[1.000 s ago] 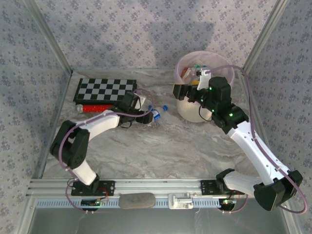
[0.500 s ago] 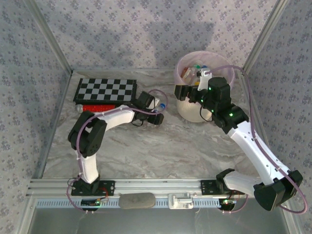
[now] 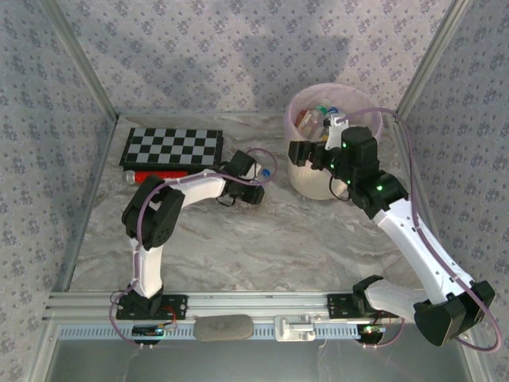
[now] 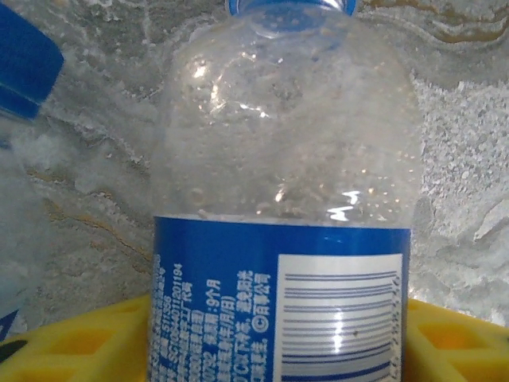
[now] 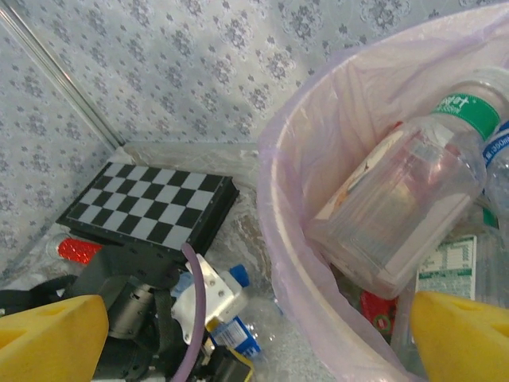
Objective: Put the plastic bottles in the bin
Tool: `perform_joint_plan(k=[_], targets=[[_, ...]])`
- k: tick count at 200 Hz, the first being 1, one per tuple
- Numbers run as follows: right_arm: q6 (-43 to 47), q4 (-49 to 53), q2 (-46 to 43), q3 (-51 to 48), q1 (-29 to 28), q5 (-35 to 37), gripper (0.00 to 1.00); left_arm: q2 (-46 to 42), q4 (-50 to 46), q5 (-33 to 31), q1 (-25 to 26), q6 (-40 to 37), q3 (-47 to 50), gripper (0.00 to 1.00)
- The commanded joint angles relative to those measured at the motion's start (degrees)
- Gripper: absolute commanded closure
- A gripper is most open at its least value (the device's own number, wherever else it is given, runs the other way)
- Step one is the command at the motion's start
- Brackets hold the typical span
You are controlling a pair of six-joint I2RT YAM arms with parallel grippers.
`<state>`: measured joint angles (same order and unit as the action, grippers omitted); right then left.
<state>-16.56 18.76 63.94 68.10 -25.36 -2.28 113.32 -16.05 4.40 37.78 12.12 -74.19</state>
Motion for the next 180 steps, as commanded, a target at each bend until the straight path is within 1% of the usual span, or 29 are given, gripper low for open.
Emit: perform_joint_plan(k=[1, 27, 56, 93, 114, 135, 156, 180], targets=[[1.7, 3.3, -2.2, 1.9, 0.5, 1.2, 0.01, -1.2, 0.4, -1.7, 0.1, 0.5, -0.1, 0.44], [1.9, 4.4, -4.3, 1.4, 1.2, 2.1, 0.01, -5.4, 2.9, -2.7, 0.1, 1.2, 2.2, 0.48], [1.9, 4.9, -6.2, 1.1, 2.5, 1.7, 0.01, -10.4, 4.3, -2.8, 0.1, 1.6, 3.0, 0.48], [3.9, 6.5, -7.6, 1.2, 5.1, -3.4, 0.01, -17.6, 5.0, -3.8, -0.2, 0.4, 1.7, 0.48], [7.0, 8.3, -8.1, 2.0, 6.0, -7.2, 0.01, -20.8, 5.1, -3.8, -0.8, -1.0, -1.8, 0.48], [9.4, 10.2, -9.0, 2.3, 6.0, -9.7, 0.01, -22.0, 5.1, -2.3, -1.5, -2.2, -7.1, 0.47], [11.0, 11.6, -10.3, 2.2, 6.2, -9.4, 0.01, -21.2, 5.9, -0.2, -1.7, -2.8, -13.4, 0.47], [12.4, 11.8, -12.1, 1.1, 6.3, -9.7, 0.01, -18.2, 6.8, 2.9, -1.6, -3.0, -20.5, 0.47]])
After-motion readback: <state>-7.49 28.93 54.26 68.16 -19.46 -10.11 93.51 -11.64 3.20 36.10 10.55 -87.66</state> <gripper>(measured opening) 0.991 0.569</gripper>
